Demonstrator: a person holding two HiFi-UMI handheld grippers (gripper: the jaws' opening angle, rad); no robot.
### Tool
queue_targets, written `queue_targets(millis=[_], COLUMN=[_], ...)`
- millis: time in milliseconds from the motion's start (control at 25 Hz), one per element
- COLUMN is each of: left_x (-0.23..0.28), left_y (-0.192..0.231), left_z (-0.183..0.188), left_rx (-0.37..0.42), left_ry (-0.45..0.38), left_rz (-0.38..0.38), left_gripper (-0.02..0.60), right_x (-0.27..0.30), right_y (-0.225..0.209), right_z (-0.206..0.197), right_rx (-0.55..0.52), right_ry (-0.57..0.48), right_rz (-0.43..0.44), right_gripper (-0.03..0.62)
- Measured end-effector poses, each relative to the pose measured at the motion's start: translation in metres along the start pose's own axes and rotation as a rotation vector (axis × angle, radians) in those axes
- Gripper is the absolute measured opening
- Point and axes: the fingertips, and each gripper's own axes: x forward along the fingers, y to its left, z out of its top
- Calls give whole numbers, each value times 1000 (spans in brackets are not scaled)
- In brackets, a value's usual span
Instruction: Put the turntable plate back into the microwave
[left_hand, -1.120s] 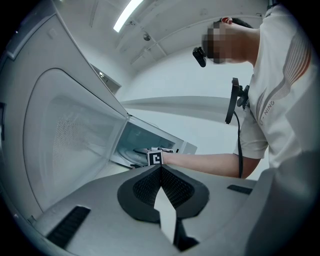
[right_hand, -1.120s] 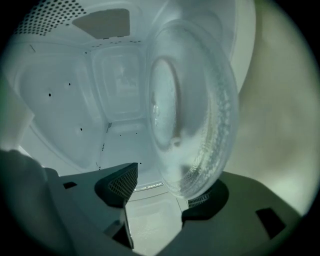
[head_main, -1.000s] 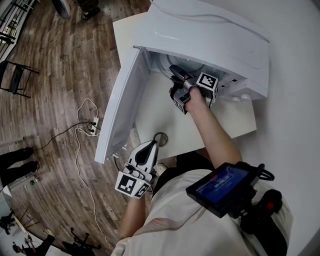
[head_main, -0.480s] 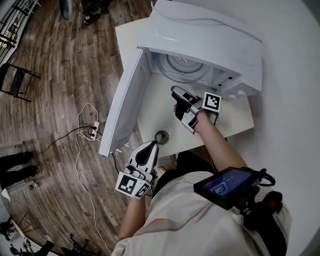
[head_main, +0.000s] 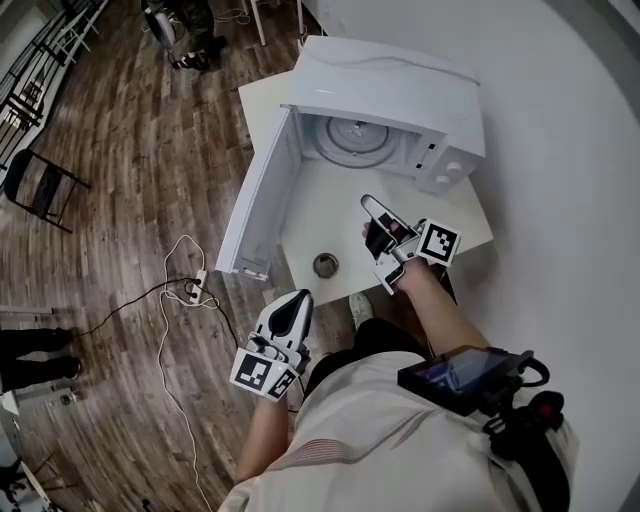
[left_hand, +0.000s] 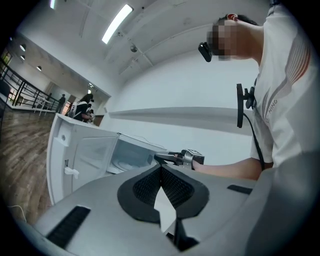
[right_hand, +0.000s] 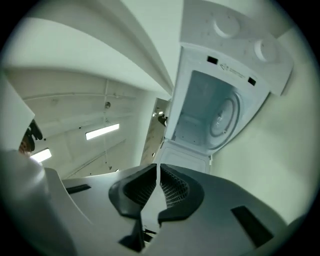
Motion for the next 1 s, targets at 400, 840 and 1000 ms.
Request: queue_targets(millis=[400, 840, 1000], left_x=[-42, -72, -72], left_y=[-51, -110, -127], left_z=[17, 45, 55], left_rx=[102, 155, 176], left_ry=[-13, -26, -20], left_rz=[-24, -73, -82], left_gripper=[11, 11, 10], right_x=[-95, -189, -212], right_y=[99, 206, 221], right_z=[-18, -55, -55], right_rx=[-386, -871, -931], right_ry=[-59, -42, -46], right_rz=[-4, -41, -67], right_gripper=[5, 5, 5])
